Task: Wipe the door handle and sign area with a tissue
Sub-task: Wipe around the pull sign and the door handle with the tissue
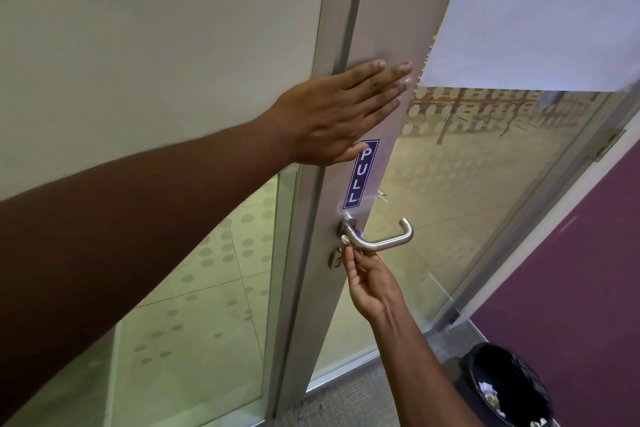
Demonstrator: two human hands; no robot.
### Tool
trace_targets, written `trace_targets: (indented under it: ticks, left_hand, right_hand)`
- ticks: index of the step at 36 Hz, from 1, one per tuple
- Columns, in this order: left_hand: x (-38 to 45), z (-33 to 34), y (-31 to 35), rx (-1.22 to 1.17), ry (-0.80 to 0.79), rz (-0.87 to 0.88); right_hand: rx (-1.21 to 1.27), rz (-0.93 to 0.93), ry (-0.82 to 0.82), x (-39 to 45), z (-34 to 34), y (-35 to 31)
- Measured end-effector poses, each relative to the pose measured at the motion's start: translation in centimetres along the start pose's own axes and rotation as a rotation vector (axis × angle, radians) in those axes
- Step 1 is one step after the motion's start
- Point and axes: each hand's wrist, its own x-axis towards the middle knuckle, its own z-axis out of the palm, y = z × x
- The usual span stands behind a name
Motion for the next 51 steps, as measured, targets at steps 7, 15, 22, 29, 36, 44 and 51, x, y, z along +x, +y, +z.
trace_targets:
  ticks: [7,15,22,29,36,44,51]
  left_hand:
    - [0.1,0.1,-0.1,-0.002,0.007,-0.002]
    - [0.1,0.3,-0.1,0.0,0.001,0.001]
    - [0.0,0.2,0.0,-0.004,0.004,-0.002]
    - [0.1,0.1,-0.1,-0.024,0.001,0.001]
    - [0.0,0.1,-0.1,-0.039,-0.001,-0.004]
    - [0.1,-0.1,-0.1,-0.043,-0.018,-0.004]
    - [0.0,0.0,-0.1,-0.036,-0.012,-0.001]
  right_hand:
    - [0.038,-0.017,-0.011,-1.1,-1.0,-0.7]
    - [0.035,0.009,0.046,-1.4,-0.6,-0.5]
    - [0.07,0.064,0.043,-2.5,0.7,-1.5]
    - [0.227,-0.09,0.221,-4.5,0.0,-4.9]
    - [-0.326,-0.422,0.194,-4.5,1.2,-11.9]
    - [-1.561,-0.644,0.309,-1.4,1.5,-13.7]
    - [-2.245,-0.769,0.094,-0.7,3.2,-13.6]
